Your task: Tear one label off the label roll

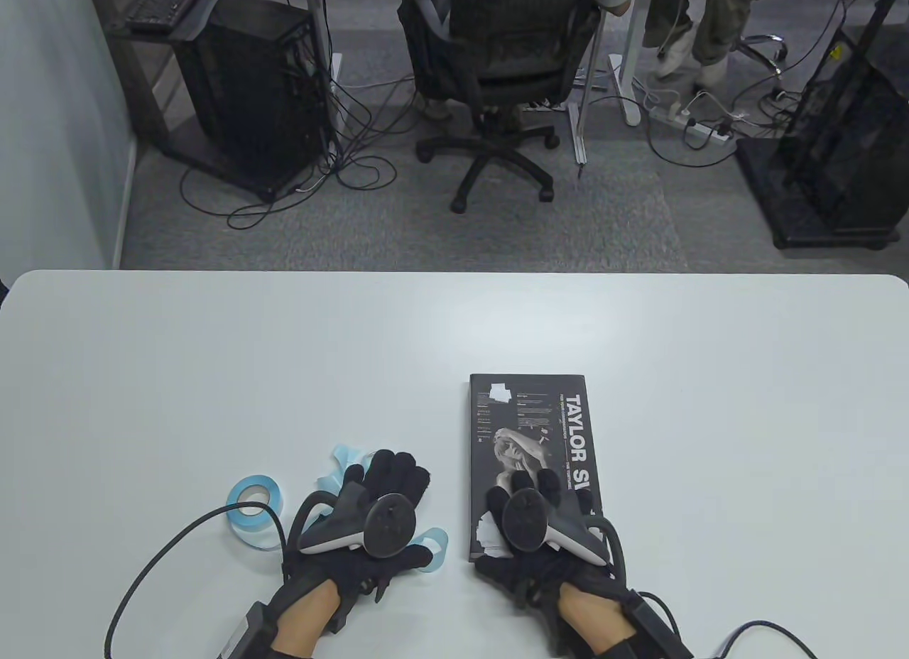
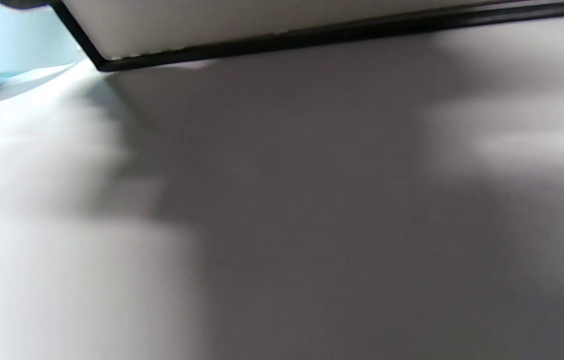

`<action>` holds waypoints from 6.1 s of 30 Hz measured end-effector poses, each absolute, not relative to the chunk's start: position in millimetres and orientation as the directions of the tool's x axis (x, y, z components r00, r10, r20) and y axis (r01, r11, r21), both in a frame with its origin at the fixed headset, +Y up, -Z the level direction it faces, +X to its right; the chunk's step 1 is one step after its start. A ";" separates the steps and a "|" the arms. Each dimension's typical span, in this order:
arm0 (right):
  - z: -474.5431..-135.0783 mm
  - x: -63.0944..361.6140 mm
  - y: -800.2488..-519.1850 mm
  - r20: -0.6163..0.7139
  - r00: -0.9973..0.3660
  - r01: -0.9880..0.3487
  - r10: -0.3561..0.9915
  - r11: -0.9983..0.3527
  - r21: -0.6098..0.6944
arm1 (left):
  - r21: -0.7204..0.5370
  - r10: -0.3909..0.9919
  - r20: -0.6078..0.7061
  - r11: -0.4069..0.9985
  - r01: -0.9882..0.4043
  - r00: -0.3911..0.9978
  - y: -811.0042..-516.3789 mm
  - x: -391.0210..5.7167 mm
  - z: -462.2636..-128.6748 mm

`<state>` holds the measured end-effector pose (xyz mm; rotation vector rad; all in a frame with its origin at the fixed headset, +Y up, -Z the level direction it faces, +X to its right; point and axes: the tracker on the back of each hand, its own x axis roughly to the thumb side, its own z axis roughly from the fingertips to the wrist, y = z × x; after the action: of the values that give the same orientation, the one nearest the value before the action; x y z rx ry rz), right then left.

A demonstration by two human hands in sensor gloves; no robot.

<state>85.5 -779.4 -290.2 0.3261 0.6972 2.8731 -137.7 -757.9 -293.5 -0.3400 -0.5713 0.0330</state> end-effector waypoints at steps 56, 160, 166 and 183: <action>-325.3 114.8 -753.0 0.105 -0.822 -0.479 0.559 -0.780 0.402 | -0.104 -0.182 0.256 0.971 0.214 0.949 -703.6 -302.7 -266.8; -292.7 52.5 -733.6 0.572 -0.820 -0.193 -0.028 -0.927 -0.321 | -0.365 0.464 0.467 0.876 -0.314 0.752 -730.2 -180.0 -276.4; -293.8 52.5 -734.7 0.578 -0.816 -0.188 -0.011 -0.940 -0.283 | -0.361 0.452 0.470 0.882 -0.302 0.759 -730.1 -180.5 -275.8; -295.0 63.7 -737.2 0.569 -0.812 -0.178 0.131 -0.984 -0.027 | -0.327 0.413 0.474 0.903 -0.280 0.778 -729.3 -186.6 -275.6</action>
<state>63.7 -737.2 -295.0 0.8845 -0.1186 2.8417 -186.6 -729.3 -275.6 -0.2458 -0.5663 0.3786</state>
